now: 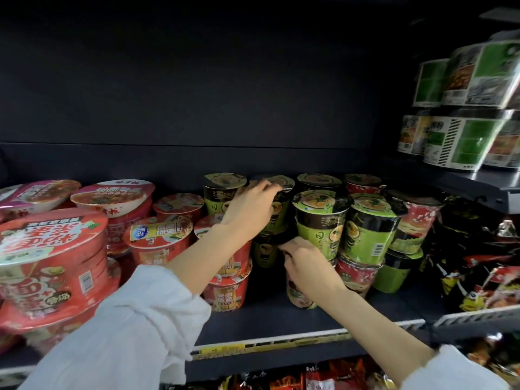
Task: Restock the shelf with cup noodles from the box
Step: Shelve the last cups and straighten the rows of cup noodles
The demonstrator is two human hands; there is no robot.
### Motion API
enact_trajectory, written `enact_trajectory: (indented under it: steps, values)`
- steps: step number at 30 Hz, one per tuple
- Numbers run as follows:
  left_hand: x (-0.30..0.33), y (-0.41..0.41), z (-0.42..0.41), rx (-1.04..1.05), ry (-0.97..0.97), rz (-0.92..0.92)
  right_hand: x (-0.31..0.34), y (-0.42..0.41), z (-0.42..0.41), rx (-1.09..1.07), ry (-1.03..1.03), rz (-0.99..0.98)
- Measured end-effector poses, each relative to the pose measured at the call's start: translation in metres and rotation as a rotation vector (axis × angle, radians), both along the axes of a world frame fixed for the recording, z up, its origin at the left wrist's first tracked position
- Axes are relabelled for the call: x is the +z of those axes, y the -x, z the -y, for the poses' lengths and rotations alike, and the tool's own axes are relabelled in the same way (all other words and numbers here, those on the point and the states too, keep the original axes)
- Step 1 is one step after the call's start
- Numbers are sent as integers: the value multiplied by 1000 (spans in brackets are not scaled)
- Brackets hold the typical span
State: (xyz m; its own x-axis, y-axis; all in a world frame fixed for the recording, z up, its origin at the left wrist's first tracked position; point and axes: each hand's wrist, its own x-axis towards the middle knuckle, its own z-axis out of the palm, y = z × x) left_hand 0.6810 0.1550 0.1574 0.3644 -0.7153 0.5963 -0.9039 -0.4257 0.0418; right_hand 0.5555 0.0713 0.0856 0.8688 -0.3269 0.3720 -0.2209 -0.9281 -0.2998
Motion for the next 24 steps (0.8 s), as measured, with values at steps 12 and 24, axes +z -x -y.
enact_trajectory:
  steps: [12,24]
  values:
    - [-15,63,13,-173,-62,-508,-18,58,28,-270,-164,52]
    - [-8,80,36,-56,91,-462,-13,52,45,-119,-9,-30]
